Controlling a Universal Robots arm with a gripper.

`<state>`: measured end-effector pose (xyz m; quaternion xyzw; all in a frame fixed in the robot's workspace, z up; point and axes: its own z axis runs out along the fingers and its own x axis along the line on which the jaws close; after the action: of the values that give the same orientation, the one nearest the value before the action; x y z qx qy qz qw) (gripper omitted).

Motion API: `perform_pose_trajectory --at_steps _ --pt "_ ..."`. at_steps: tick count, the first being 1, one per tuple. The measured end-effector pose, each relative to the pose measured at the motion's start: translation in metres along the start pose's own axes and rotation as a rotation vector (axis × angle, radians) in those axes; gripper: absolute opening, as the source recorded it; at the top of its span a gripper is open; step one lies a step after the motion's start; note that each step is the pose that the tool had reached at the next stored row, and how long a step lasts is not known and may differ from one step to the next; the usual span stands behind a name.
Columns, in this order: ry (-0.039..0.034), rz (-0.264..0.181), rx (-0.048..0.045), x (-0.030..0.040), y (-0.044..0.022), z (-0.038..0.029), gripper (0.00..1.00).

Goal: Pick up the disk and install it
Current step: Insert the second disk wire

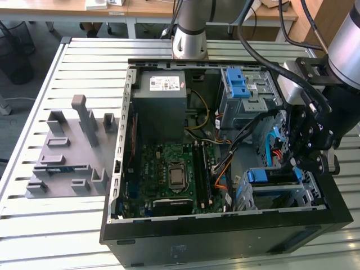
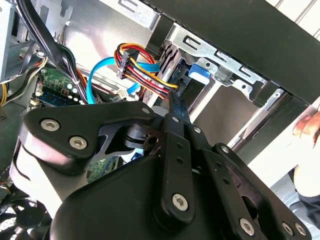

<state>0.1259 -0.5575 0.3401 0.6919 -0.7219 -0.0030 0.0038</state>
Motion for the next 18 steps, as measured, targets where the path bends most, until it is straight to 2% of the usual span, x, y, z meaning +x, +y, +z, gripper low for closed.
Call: perform_pose_trajectory --at_steps 3,12,18 --pt "-0.0001 0.0 0.0 0.0 0.0004 0.0 0.11" --pt "-0.0001 0.0 0.0014 0.0004 0.0094 0.0002 0.11" --pt "0.0001 0.0 0.0046 0.0005 0.0119 -0.0006 0.11"
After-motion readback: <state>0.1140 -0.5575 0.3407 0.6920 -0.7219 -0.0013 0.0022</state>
